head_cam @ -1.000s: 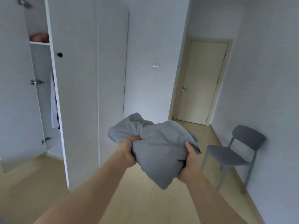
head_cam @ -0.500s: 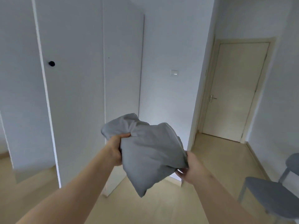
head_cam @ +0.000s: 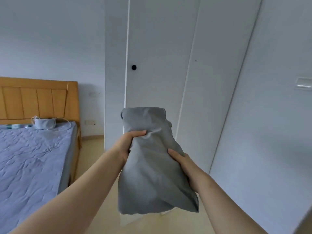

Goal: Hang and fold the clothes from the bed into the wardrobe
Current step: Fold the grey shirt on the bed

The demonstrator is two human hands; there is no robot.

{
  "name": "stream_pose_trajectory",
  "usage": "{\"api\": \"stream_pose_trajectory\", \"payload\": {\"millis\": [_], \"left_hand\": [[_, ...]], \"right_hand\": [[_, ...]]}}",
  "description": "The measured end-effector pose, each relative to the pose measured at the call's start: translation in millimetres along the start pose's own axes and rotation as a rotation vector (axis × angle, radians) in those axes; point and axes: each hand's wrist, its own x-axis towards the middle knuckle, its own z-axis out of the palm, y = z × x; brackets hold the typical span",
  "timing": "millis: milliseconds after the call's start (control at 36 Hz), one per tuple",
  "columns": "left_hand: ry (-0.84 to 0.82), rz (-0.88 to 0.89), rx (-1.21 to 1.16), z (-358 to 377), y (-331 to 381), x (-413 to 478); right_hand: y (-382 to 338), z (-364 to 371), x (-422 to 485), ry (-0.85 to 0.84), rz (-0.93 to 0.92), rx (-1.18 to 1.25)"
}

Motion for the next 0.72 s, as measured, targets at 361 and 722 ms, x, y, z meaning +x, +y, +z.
{"api": "stream_pose_trajectory", "payload": {"millis": [361,722], "left_hand": [[0.194,0.164,-0.119,-213.8,115.4,87.9],[0.374,0.272,-0.142,-370.9,211.6,163.3]], "right_hand": [[-72.8,178.1,185.0,-0.551,0.105,0.211],[-140.8,334.7,346.9,-0.596,-0.001,0.131]]}}
